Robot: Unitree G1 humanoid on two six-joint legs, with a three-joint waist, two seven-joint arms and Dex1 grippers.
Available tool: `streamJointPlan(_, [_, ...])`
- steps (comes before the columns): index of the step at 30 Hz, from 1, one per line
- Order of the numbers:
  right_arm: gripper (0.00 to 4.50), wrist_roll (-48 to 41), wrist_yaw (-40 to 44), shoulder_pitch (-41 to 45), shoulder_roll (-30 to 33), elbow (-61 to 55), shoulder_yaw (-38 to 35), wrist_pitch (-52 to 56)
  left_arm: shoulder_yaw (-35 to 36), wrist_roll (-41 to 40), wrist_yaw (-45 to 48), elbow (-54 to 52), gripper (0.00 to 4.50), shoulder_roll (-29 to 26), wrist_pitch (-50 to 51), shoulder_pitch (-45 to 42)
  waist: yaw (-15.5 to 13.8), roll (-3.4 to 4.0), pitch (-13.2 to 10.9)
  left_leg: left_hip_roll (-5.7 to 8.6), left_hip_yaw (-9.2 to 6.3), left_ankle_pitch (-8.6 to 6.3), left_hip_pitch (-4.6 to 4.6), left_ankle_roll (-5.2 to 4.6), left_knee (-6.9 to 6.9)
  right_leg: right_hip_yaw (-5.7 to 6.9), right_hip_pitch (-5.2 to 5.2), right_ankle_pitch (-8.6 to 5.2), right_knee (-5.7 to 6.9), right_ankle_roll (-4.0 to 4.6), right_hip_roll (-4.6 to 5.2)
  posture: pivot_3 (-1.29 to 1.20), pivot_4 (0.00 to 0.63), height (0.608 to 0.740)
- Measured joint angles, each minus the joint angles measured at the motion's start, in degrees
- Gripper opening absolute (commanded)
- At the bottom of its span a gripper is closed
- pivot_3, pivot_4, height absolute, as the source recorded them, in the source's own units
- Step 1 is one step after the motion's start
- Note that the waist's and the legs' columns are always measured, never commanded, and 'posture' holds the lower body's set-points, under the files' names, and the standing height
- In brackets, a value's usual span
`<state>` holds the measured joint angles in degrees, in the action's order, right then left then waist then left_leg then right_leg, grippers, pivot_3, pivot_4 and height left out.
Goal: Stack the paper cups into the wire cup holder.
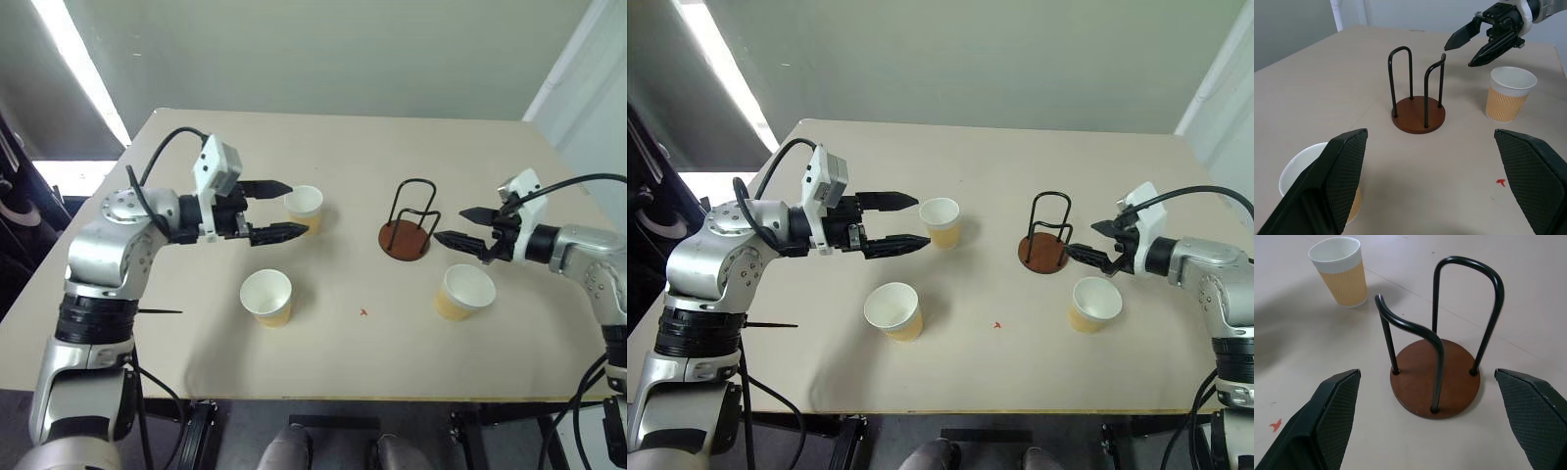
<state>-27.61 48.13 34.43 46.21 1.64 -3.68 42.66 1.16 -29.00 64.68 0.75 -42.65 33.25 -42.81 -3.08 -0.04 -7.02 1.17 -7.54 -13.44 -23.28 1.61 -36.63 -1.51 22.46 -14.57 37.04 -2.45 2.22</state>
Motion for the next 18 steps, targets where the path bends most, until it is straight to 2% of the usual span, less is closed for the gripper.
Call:
streamJointPlan(12, [4.5,4.6,0.3,3.6,-4.5,6.0,2.7,-4.2,-0.1,0.9,-0.3,-0.1,4.46,0.3,0.0,0.0,0.0,0.01,0.0,0.0,0.0,-0.01,-0.06,-0.01,-0.01,0.0,0.04,0.0,0.02,0.01,0.0,0.0,0.15,0.74])
streamJointPlan(15, [3.89,5.2,0.3,4.2,-5.4,7.1,2.7,-4.5,-0.1,1.0,-0.3,-0.3,4.5,0.5,-0.1,0.0,0.0,0.01,0.0,0.0,0.0,0.0,-0.08,0.0,-0.01,0.0,0.05,0.0,0.02,0.01,0.01,0.0,0.15,0.74])
streamJointPlan(18, [2.82,5.5,0.3,4.8,-5.7,7.5,2.7,-4.9,-0.1,1.0,-0.3,-0.4,4.5,0.6,-0.2,0.0,0.0,0.01,0.0,0.0,0.0,-0.01,-0.08,0.0,-0.01,0.01,0.06,0.0,0.03,0.01,0.01,0.0,0.15,0.74])
